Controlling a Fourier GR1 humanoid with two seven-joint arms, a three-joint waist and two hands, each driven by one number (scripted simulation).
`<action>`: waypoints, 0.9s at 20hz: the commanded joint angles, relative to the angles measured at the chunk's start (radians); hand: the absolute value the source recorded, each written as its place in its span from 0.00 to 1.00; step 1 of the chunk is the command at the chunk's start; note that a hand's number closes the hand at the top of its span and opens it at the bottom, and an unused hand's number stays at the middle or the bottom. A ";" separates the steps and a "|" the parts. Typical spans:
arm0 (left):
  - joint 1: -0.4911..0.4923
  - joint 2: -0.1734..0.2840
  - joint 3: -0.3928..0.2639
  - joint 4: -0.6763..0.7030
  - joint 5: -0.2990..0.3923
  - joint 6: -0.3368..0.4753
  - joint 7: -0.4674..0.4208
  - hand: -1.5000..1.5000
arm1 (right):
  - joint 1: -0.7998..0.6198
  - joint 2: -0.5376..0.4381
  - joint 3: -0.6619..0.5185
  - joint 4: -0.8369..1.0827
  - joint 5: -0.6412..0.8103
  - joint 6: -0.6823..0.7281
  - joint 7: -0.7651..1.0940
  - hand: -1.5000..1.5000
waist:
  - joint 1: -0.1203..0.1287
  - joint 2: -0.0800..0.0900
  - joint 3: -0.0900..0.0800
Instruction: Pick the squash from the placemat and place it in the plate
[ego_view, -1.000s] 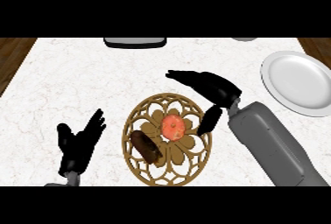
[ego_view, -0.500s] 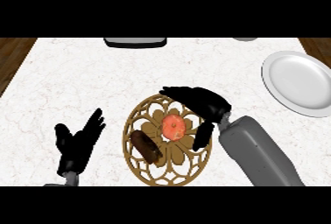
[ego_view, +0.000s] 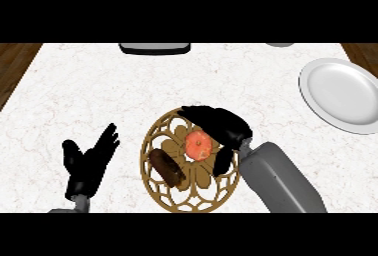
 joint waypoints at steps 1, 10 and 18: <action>-0.001 -0.033 -0.010 -0.001 -0.010 -0.001 0.005 0.50 | -0.030 0.041 -0.012 0.054 0.082 -0.022 0.014 0.00 | 0.001 0.000 0.000; 0.011 -0.021 0.035 0.009 -0.016 -0.043 -0.008 0.50 | -0.044 0.087 -0.022 0.146 0.139 -0.025 -0.018 0.00 | 0.003 0.000 0.000; 0.036 -0.056 0.006 -0.043 -0.047 -0.012 0.002 0.50 | -0.089 0.088 0.033 0.311 0.233 -0.119 -0.159 1.00 | 0.009 0.001 0.000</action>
